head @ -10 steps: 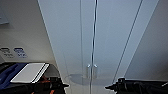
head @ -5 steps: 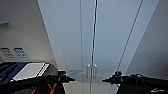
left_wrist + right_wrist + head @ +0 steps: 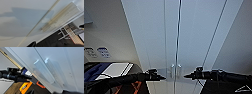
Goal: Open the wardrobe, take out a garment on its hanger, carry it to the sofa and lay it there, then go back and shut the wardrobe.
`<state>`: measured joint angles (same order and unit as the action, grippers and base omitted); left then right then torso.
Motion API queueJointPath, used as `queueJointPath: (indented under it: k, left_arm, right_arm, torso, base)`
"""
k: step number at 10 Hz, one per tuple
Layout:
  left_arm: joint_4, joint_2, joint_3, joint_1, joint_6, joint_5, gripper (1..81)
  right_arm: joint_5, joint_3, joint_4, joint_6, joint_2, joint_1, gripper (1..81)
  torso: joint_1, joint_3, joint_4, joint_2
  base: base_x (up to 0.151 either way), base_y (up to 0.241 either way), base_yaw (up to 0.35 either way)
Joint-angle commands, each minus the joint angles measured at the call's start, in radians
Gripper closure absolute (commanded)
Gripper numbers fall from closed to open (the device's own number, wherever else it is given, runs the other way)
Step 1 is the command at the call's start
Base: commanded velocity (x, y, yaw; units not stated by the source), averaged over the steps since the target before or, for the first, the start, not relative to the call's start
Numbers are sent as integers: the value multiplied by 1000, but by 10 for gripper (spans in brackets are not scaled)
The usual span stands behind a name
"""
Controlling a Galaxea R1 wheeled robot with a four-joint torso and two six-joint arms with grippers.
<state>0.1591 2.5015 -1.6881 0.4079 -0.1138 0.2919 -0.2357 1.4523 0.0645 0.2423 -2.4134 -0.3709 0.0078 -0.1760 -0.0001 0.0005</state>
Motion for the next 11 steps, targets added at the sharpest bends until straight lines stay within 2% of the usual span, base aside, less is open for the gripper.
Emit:
queueJointPath:
  k: [1,3,4,7,11]
  left_arm:
    - [10,42,-56,-169,-3,53,10]
    - [8,62,-85,-177,-3,53,10]
    - [8,77,-105,-177,-3,53,10]
    - [5,117,-160,-182,-3,53,10]
    - [3,189,-229,-198,6,56,10]
  right_arm:
    - [-11,74,-2,12,-64,167,10]
    - [-10,126,-5,20,-120,186,10]
    - [-11,158,-3,44,-147,193,10]
    - [-11,224,-3,71,-199,213,10]
    - [-26,287,6,75,-255,243,10]
  torso:
    - [0,0,0,-1]
    - [0,0,0,-1]
    - [0,0,0,-1]
    - [1,-1,0,-1]
    - [1,-1,0,-1]
  base:
    - [0,0,0]
    - [0,0,0]
    - [0,0,0]
    - [0,0,0]
    - [0,0,0]
